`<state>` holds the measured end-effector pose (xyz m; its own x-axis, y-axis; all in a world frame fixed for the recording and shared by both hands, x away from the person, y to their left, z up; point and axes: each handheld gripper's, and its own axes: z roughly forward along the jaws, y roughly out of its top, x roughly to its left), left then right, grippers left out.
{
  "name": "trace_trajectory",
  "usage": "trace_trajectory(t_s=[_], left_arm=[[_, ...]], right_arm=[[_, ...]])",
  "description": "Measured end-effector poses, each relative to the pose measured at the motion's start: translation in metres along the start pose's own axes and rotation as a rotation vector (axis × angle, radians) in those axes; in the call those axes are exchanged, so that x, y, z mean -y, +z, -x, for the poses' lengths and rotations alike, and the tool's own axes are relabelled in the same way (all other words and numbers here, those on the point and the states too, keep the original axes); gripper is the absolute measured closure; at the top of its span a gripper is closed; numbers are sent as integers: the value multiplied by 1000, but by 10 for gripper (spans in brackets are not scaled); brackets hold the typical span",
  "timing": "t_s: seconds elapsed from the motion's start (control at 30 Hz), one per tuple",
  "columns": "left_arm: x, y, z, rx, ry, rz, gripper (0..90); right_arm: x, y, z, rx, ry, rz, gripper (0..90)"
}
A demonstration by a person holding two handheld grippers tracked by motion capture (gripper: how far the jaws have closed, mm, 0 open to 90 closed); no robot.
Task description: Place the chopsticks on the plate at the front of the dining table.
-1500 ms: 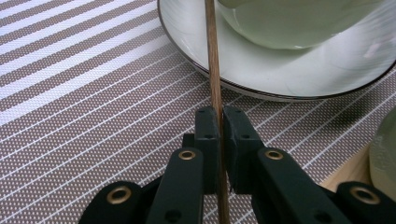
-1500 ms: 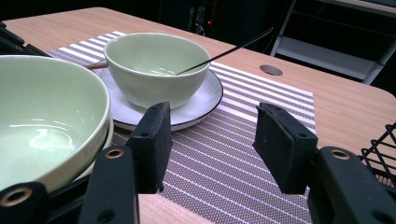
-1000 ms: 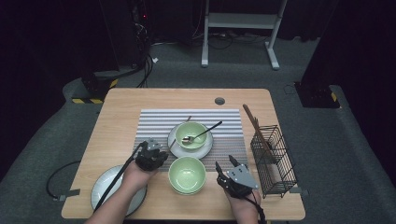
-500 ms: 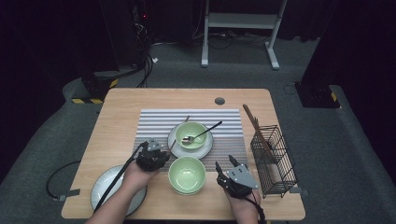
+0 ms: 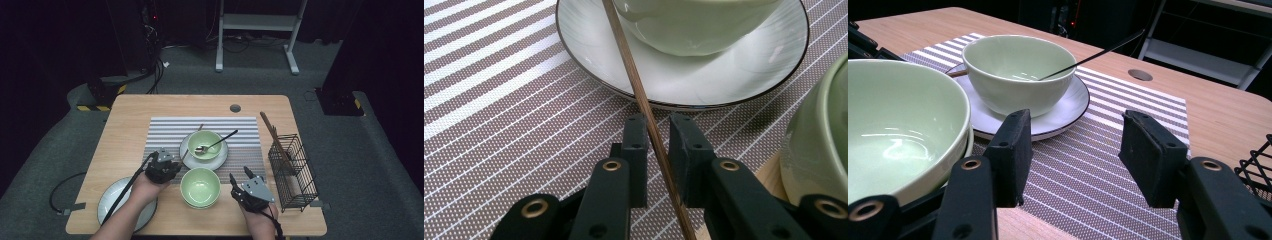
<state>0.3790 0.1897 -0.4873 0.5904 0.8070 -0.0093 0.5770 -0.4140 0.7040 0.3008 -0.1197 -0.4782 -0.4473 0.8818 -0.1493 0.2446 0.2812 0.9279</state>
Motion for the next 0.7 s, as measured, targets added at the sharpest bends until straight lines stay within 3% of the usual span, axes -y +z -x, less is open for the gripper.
trace_trajectory(t_s=[0.33,0.53,0.7], left_arm=[[0,-11,-7,11,-53,48,560],[4,-23,-15,25,-82,92,451],[7,-33,-18,33,-55,110,390]], right_arm=[[-8,-1,1,10,20,16,452],[-30,1,6,47,33,46,466],[-50,1,16,77,44,68,456]])
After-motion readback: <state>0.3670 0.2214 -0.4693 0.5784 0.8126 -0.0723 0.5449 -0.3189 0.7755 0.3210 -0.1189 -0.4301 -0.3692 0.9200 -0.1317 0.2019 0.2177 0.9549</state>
